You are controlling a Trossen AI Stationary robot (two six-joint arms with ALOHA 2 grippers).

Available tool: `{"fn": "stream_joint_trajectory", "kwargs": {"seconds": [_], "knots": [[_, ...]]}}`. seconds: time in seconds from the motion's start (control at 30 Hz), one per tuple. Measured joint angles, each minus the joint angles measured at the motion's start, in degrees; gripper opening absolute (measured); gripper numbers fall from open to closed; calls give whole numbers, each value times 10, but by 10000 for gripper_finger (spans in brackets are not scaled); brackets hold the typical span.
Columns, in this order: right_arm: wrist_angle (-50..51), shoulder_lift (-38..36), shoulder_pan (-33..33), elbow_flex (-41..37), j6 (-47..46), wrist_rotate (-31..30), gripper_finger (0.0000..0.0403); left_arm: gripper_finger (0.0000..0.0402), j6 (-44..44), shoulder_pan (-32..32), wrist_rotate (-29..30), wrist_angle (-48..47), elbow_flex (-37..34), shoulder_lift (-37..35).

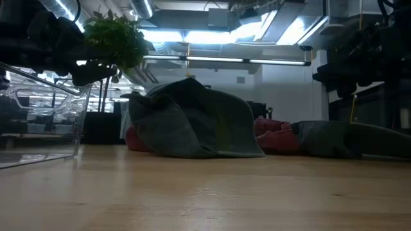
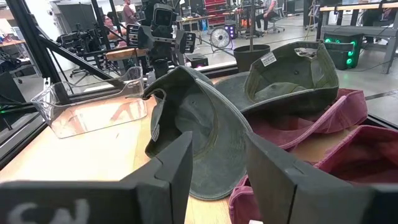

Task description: Pick & Place hat

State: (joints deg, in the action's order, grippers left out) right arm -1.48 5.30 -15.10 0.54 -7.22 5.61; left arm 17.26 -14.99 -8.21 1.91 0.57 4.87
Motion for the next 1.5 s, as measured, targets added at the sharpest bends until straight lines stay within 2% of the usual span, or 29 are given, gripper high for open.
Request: {"fn": "stream_joint_trajectory", "kwargs": {"seconds": [0.57,0.7,0.8,0.93,1.13,1.3,1.5], "knots": [[9,5,0,4,0,0,142,267,0,0,0,0,0,0],[35,19,0,63,0,0,142,267,0,0,0,0,0,0],[82,39,0,135,0,0,142,267,0,0,0,0,0,0],[195,96,0,257,0,0,142,267,0,0,0,0,0,0],[326,230,0,423,0,0,142,267,0,0,0,0,0,0],[345,348,0,504,0,0,142,267,0,0,0,0,0,0],[326,477,3,540,0,-1,142,267,0,0,0,0,0,0]]}}
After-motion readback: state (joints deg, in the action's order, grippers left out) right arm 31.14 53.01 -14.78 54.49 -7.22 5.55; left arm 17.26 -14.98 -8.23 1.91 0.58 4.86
